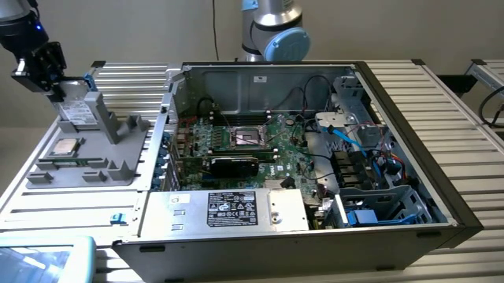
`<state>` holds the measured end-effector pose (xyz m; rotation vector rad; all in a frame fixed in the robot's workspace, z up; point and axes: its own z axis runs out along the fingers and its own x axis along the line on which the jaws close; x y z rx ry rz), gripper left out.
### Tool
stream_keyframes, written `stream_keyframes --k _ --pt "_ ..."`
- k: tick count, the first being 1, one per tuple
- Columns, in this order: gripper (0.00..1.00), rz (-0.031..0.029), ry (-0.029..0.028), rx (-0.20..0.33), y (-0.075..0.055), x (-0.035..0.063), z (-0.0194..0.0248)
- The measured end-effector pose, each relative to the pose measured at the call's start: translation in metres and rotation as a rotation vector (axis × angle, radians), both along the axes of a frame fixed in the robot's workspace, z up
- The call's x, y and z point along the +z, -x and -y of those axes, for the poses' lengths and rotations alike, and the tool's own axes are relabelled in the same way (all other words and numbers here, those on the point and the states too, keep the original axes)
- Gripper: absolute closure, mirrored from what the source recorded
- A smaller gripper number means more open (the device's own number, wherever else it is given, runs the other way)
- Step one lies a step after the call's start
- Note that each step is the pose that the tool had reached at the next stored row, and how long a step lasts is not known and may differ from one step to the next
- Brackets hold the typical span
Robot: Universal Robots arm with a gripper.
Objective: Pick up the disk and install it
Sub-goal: 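Pick up the disk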
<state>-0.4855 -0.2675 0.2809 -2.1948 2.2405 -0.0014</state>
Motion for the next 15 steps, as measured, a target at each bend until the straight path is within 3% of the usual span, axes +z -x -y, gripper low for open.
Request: stream_keyframes --k 4,15 --pt "0.54 -0.0001 0.0000 -0.047 0.0000 -0.0004 0.0000" --pt "0.54 -0.0048 -0.0008 -0.047 0.0000 -0.0011 0.0000"
